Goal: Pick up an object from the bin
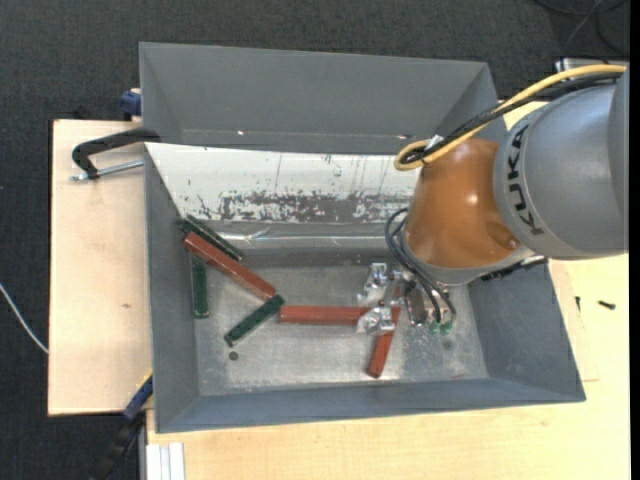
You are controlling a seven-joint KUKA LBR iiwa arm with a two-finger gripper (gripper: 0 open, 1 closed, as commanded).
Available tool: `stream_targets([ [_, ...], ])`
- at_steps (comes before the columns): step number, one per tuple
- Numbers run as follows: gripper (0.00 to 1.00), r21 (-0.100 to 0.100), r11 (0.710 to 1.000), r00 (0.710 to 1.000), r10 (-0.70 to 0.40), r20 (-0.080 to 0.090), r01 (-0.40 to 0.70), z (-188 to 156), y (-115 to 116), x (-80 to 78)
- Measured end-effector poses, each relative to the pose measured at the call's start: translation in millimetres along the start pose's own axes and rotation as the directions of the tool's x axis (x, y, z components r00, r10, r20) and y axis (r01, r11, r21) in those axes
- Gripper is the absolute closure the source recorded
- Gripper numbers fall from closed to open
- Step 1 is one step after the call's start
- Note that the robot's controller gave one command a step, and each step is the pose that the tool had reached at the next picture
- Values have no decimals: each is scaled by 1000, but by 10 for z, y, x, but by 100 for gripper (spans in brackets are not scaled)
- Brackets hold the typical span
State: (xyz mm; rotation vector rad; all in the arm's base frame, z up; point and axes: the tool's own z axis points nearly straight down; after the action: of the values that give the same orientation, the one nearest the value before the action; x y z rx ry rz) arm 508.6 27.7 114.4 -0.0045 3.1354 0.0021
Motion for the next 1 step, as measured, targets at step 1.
stream_targets([
  [1,100,0,1000,1000,0,0,0,-108,1,-1],
])
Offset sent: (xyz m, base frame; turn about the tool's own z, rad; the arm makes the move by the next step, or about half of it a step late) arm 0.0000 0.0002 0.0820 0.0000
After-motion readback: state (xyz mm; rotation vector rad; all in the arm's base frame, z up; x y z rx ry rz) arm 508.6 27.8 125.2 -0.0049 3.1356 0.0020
